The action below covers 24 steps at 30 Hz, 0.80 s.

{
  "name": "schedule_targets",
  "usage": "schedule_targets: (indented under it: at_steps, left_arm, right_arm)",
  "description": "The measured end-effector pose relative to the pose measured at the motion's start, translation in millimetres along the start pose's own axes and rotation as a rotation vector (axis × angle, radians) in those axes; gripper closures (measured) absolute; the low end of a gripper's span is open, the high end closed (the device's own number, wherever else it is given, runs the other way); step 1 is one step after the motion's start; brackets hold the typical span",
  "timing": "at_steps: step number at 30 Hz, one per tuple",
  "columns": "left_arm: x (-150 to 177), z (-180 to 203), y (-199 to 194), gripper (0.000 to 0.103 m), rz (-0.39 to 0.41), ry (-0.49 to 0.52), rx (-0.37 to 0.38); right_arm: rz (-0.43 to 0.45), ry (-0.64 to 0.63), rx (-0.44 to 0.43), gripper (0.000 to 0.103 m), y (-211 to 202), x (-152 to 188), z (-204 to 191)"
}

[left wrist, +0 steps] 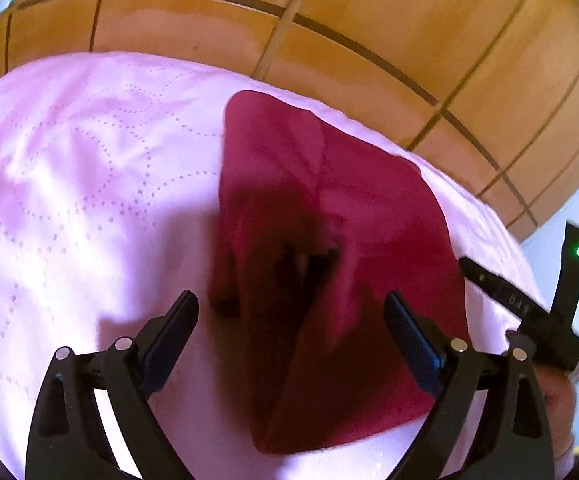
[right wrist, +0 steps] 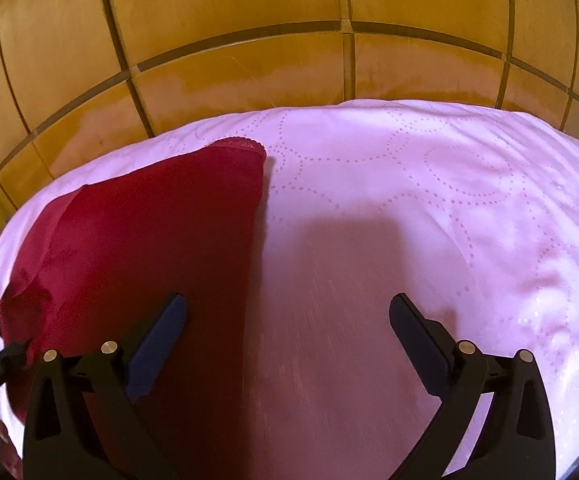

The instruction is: Fold small clothes

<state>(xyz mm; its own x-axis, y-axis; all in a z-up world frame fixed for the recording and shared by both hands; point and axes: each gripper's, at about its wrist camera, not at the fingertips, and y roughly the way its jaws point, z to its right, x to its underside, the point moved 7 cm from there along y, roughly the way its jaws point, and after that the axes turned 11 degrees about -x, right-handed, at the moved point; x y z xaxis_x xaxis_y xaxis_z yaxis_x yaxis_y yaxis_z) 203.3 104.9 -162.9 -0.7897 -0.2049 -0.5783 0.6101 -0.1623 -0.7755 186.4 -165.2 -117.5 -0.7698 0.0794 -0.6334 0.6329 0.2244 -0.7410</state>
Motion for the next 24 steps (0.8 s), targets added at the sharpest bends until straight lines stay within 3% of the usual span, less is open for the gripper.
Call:
schedule_targets:
  at_steps: [2,4,6,12,18,22,24]
  left_arm:
    - [8,0,1,0.014,-0.001,0.060,-0.063]
    - [12,-3,9,0.027,-0.013,0.086,-0.111]
    - [11,-8,14,0.034,-0.041,0.036,-0.063]
    - [10,-7,17,0.052,-0.042,0.020,-0.012]
    - [13,-19,16,0.044,-0.058,-0.055,0.071]
    - [10,-20,6,0.029,-0.047,-0.113,0.116]
    - [2,-21,3,0.029,-0.030,-0.133,0.122]
  right_arm:
    - [-0.003,-0.006,0.003,0.003,-5,2,-1]
    - [-0.007,-0.007,0.001,0.003,-10,6,-2]
    - [-0.012,-0.008,-0.001,0.003,-14,10,-1]
    - [-0.055,-0.017,-0.011,0.003,-8,28,-4]
    - [-0.059,-0.016,-0.019,0.003,1,37,-5]
    - [-0.066,-0.002,-0.032,0.003,1,38,-3]
    - [-0.064,-0.001,-0.029,0.003,1,38,-4]
